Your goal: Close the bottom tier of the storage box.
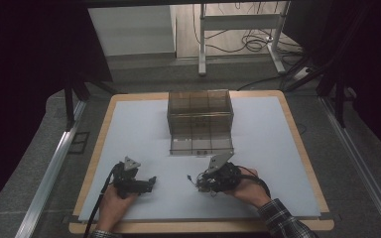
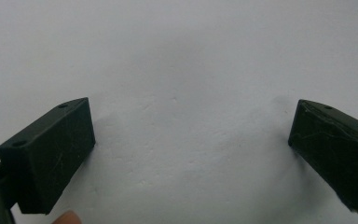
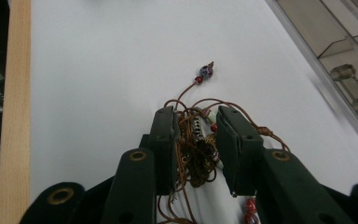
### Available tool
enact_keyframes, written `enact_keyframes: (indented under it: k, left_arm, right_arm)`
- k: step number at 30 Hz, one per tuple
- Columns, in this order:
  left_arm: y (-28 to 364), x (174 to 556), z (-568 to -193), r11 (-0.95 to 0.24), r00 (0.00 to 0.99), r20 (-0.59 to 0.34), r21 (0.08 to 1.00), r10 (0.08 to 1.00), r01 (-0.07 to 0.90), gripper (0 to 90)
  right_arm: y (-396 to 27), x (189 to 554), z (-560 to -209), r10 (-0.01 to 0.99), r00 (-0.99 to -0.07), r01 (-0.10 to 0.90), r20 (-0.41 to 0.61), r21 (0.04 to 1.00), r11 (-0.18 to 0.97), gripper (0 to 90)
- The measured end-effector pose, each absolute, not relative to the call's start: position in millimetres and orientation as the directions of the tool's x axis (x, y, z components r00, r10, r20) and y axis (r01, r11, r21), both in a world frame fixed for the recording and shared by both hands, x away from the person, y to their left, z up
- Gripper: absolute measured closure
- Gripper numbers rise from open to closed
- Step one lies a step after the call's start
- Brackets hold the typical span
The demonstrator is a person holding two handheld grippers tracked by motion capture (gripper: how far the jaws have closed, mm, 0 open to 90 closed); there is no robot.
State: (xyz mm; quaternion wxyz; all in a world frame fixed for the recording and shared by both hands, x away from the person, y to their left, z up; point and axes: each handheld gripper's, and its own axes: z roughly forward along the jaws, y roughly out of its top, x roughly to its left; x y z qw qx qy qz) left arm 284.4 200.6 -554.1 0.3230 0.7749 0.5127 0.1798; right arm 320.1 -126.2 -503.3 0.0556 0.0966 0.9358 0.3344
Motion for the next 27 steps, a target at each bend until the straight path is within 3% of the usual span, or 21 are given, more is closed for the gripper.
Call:
enact_keyframes:
  k: [17, 25, 26, 27]
  left_arm:
    - [200.6, 284.4, -554.1, -0.265, 0.410, -0.053, 0.685, 0.911, 0.678, 0.5]
    - [200.5, 284.4, -554.2, -0.265, 0.409, -0.053, 0.685, 0.911, 0.678, 0.5]
    - [200.5, 284.4, -554.1, -0.266, 0.410, -0.052, 0.685, 0.911, 0.679, 0.5]
    - [200.5, 284.4, -554.1, -0.266, 0.410, -0.052, 0.685, 0.911, 0.679, 0.5]
  right_arm:
    - [-117.6, 320.9, -515.5, 0.211, -0.976, 0.136, -0.055, 0.603, 0.786, 67.0]
    - [-116.2, 321.4, -516.3, 0.216, -0.975, 0.144, -0.050, 0.598, 0.788, 72.5]
    - [-116.0, 321.5, -516.2, 0.216, -0.975, 0.144, -0.049, 0.598, 0.788, 79.6]
    - [-116.2, 321.1, -515.6, 0.218, -0.974, 0.140, -0.060, 0.596, 0.791, 80.8]
